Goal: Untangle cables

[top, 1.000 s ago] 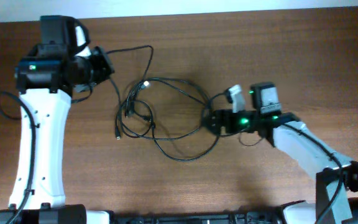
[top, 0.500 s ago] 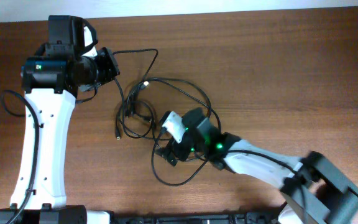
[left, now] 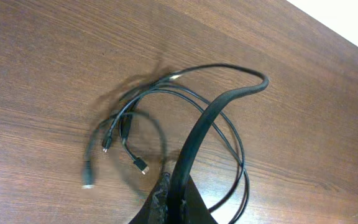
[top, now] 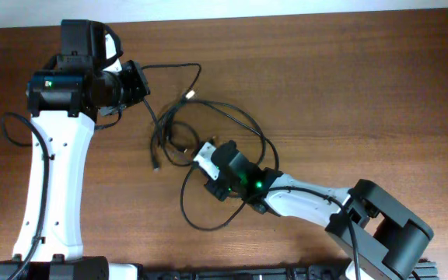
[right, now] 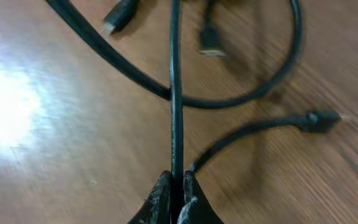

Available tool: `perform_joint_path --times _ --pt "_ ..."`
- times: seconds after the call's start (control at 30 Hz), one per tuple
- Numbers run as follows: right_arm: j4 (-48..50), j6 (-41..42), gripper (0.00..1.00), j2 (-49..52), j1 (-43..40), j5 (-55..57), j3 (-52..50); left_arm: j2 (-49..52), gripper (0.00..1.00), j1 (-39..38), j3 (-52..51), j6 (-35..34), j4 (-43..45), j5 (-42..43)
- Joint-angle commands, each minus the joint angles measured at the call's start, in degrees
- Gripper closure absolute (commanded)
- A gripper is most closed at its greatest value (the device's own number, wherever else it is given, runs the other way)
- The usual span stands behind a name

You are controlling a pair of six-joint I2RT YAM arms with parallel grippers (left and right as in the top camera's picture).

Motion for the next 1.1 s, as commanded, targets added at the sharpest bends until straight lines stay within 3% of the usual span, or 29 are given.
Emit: perform_joint_path --times 0.0,0.33,0.53,0.73,0.93,1.07 --pt "-3.7 4.0 0.96 -4.1 -5.9 3.3 0.9 0.4 1.00 -0.1 1.1 2.2 -0.8 -0.1" --pt "-20.9 4.7 0.96 -26.6 -31.6 3.3 0.9 0.4 1.00 -0.1 1.1 2.2 -2.9 -8.2" --pt "-31.9 4.8 0.96 -26.6 -43.5 3.3 0.9 0.4 1.00 -0.1 1.1 2.1 -3.0 -11.5" --pt "-33.7 12.9 0.96 -26.4 -56.8 2.5 0.8 0.4 1.00 6.1 1.1 -1.1 -4.3 -26.4" --pt "-34.7 20.3 0.96 -26.4 -67.3 0.0 0.7 0.4 1.00 13.6 1.1 -1.7 -5.2 -21.5" --pt "-35.3 20.1 0.96 -26.4 -68.0 -11.0 0.4 0.4 1.00 15.3 1.1 -5.6 -4.6 -13.6"
